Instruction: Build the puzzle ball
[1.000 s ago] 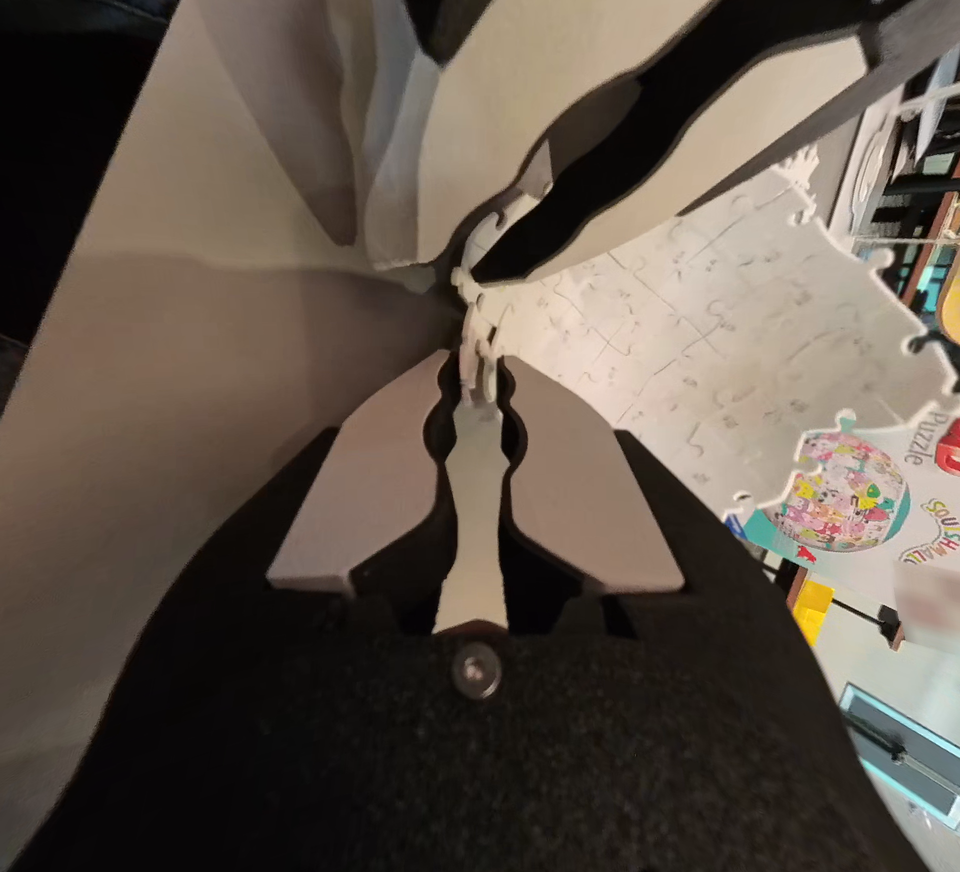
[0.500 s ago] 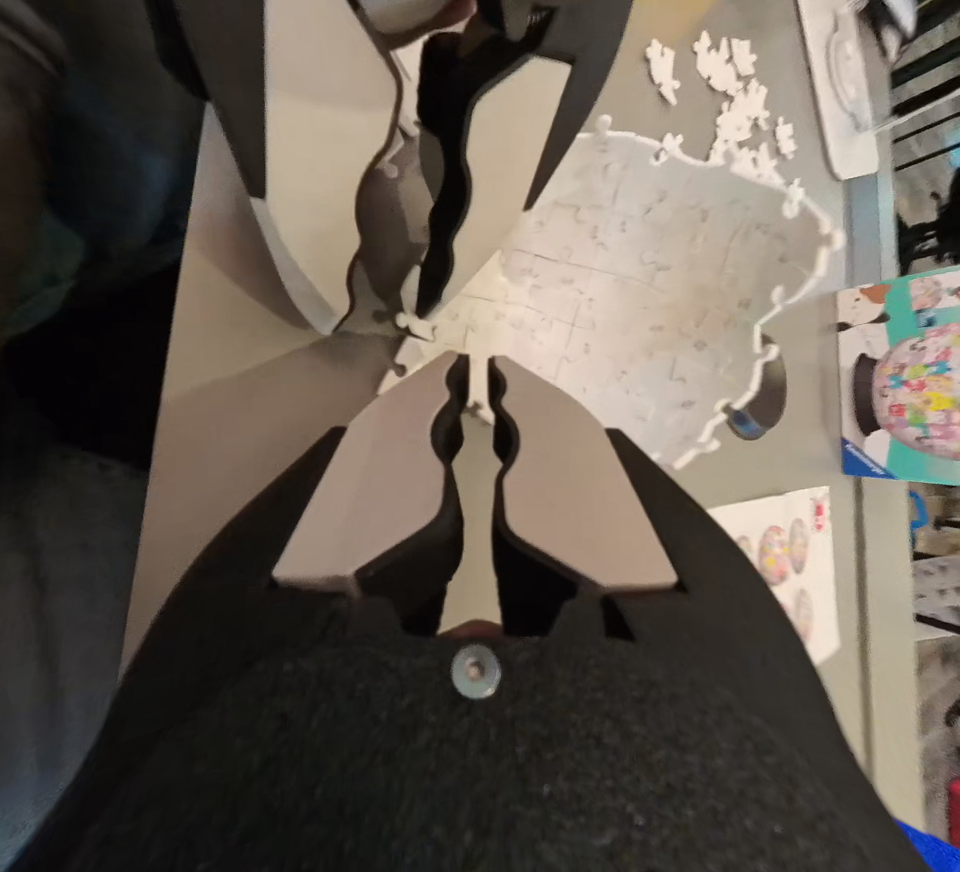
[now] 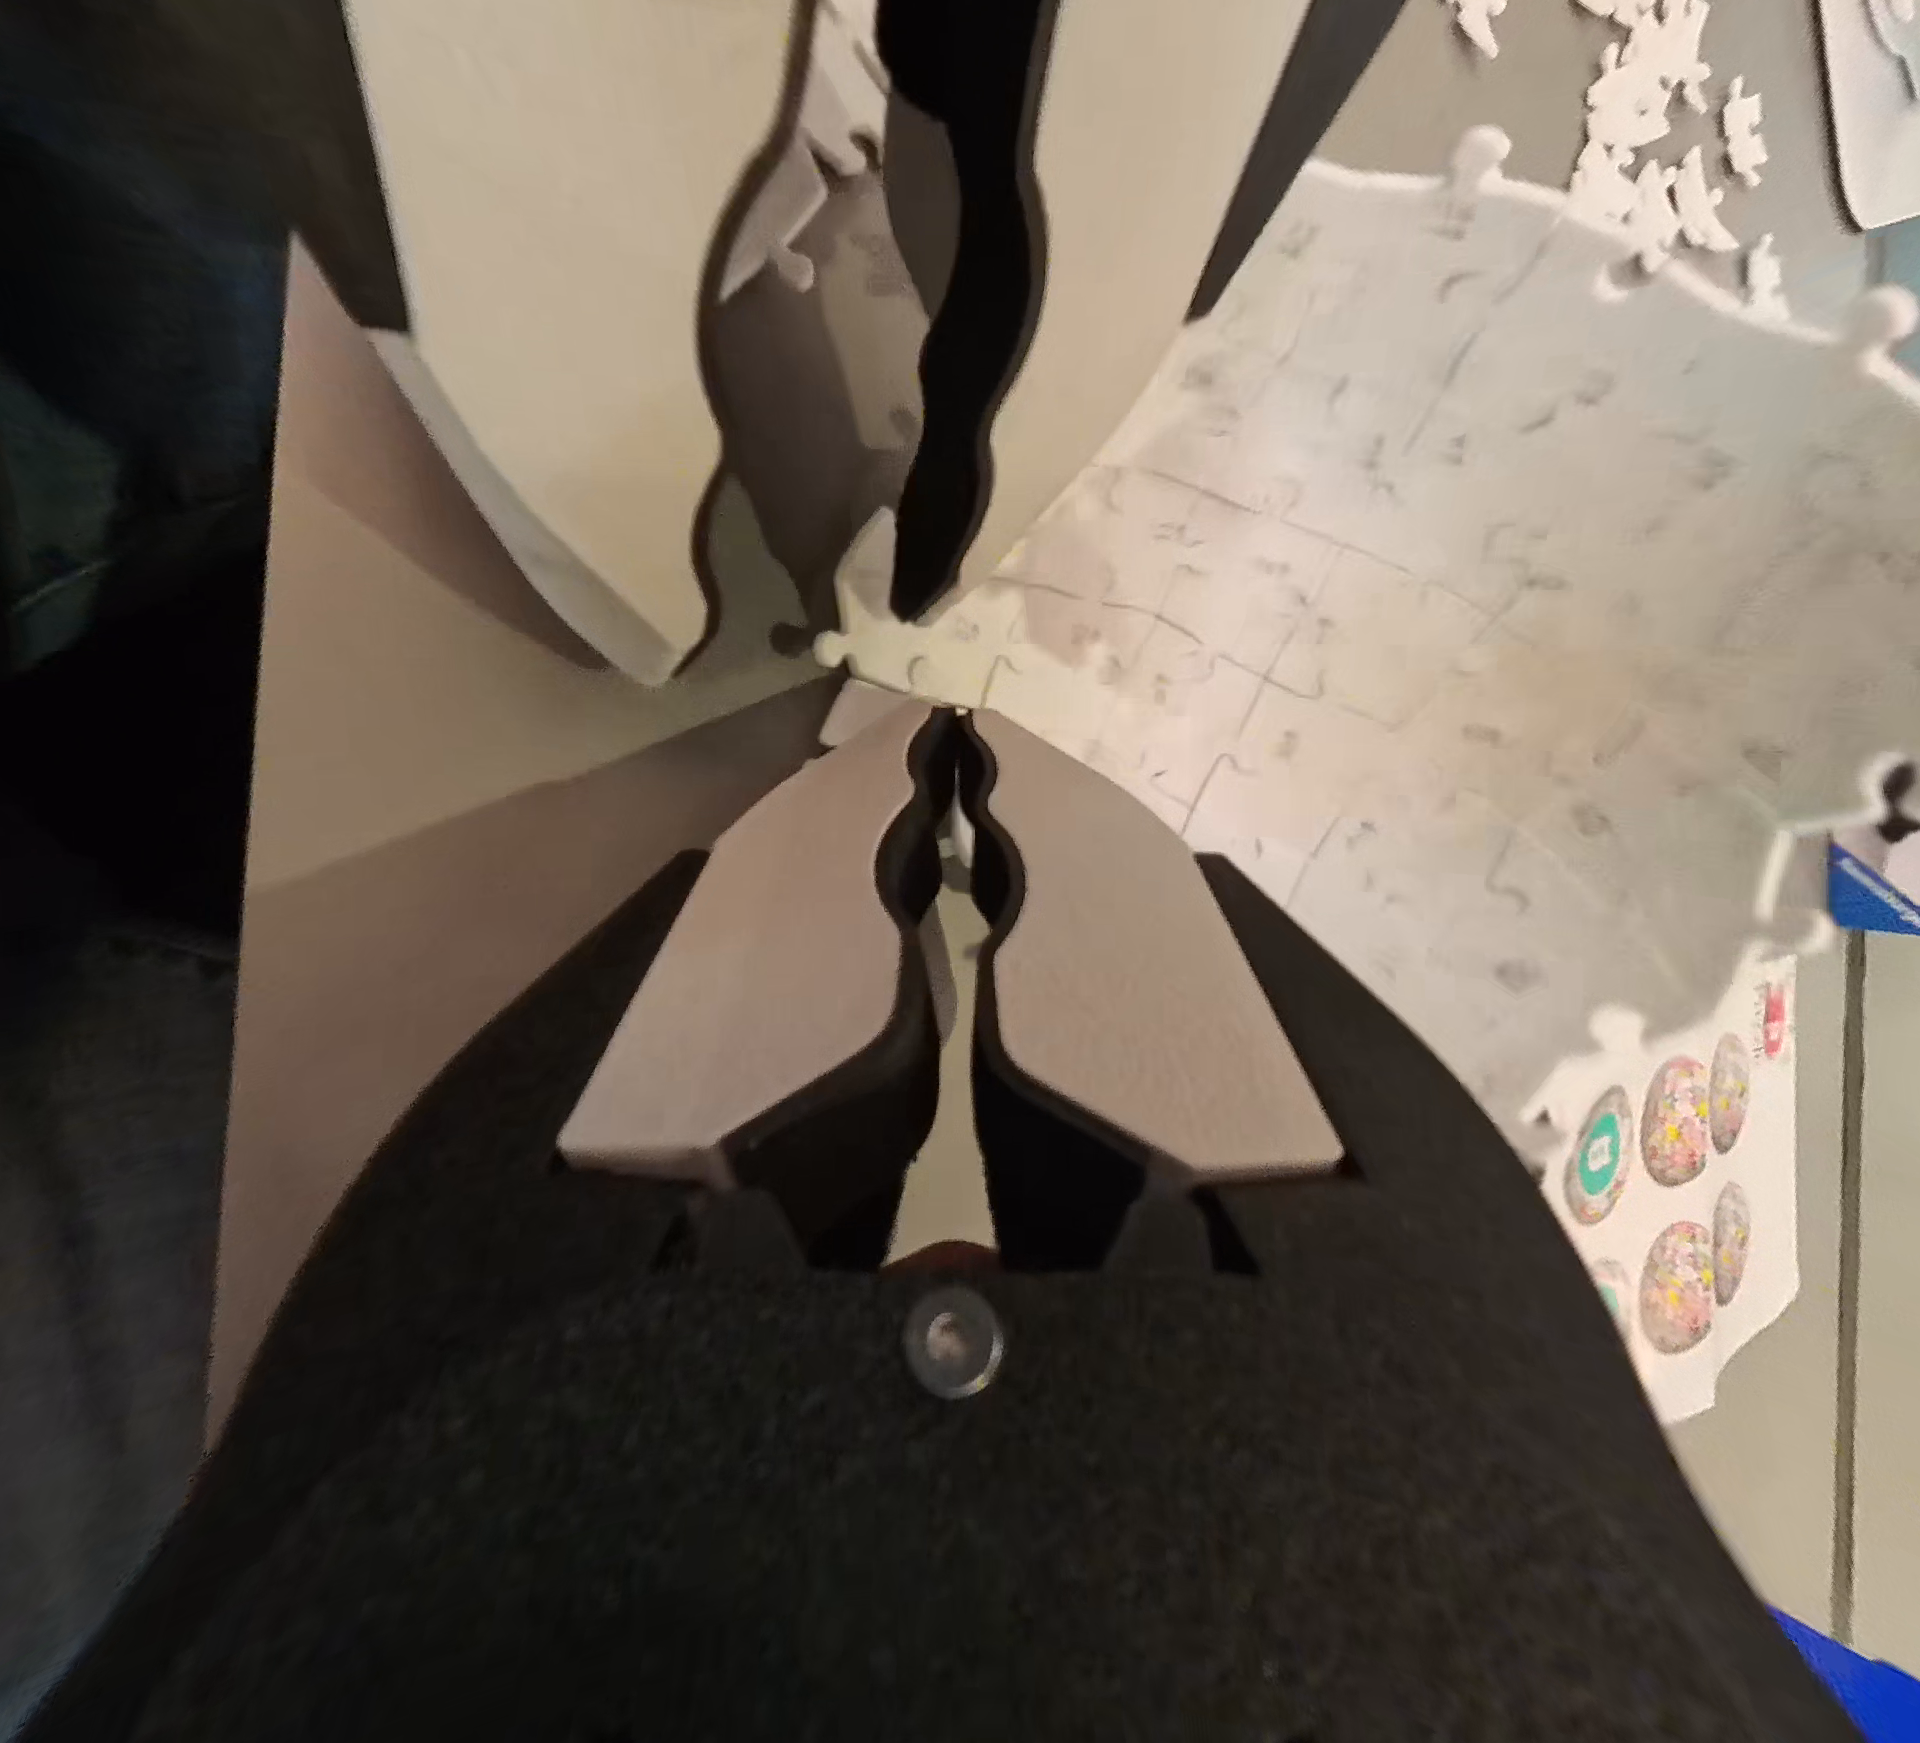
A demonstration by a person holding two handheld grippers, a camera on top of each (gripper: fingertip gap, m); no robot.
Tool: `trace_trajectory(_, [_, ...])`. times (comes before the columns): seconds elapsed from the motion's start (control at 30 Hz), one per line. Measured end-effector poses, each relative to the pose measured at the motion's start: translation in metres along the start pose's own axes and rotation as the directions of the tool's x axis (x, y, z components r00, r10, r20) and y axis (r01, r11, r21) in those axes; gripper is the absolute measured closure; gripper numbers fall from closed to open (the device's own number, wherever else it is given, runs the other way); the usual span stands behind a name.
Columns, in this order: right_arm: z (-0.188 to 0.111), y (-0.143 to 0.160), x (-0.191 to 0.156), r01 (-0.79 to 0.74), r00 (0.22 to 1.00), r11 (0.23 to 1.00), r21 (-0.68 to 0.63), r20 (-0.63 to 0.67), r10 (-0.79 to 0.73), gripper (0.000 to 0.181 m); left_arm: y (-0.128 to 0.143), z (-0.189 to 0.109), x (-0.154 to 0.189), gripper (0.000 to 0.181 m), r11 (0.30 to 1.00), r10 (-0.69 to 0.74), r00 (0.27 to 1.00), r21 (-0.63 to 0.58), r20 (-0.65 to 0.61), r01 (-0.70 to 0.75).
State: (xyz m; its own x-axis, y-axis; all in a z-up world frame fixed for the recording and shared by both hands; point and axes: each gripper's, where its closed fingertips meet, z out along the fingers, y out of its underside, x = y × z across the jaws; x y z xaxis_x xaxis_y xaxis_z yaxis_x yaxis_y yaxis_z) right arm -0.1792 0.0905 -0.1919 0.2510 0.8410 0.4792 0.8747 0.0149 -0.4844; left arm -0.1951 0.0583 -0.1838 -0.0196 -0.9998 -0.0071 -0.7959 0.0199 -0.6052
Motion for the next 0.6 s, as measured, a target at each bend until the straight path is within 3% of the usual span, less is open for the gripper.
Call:
trace_trajectory(0.17, [0.001,-0.001,-0.002,-0.062,0.998,0.998,0.013,0.025,0.062,0.181,-0.011,-0.028,-0.007,0.145,0.989,-0.063,0.997,0.141,0.054,0.055])
trace_trajectory(0.27, [0.001,-0.001,-0.002,-0.036,0.999,0.999,0.008,0.000,0.036,0.181,-0.012,-0.044,-0.022,0.148,0.955,-0.190,0.977,0.249,0.095,0.161])
trace_trajectory(0.33, [0.000,-0.001,-0.002,-0.002,0.999,1.000,-0.016,-0.039,0.001,0.181,-0.001,-0.043,-0.036,0.148,0.934,-0.293,0.949,0.243,0.112,0.260])
trace_trajectory(0.43, [0.000,0.000,-0.001,0.003,0.996,0.999,-0.041,-0.088,-0.006,0.181,0.015,-0.038,-0.050,0.142,0.890,-0.426,0.899,0.224,0.099,0.397])
trace_trajectory(0.5, [0.000,0.000,-0.001,-0.011,0.994,0.999,-0.040,-0.107,0.007,0.181,0.010,-0.043,-0.047,0.145,0.862,-0.449,0.893,0.272,0.016,0.428])
trace_trajectory(0.6, [0.000,0.000,-0.001,-0.025,0.993,0.999,-0.030,-0.114,0.021,0.181,0.003,-0.057,-0.051,0.145,0.823,-0.473,0.881,0.358,0.001,0.441])
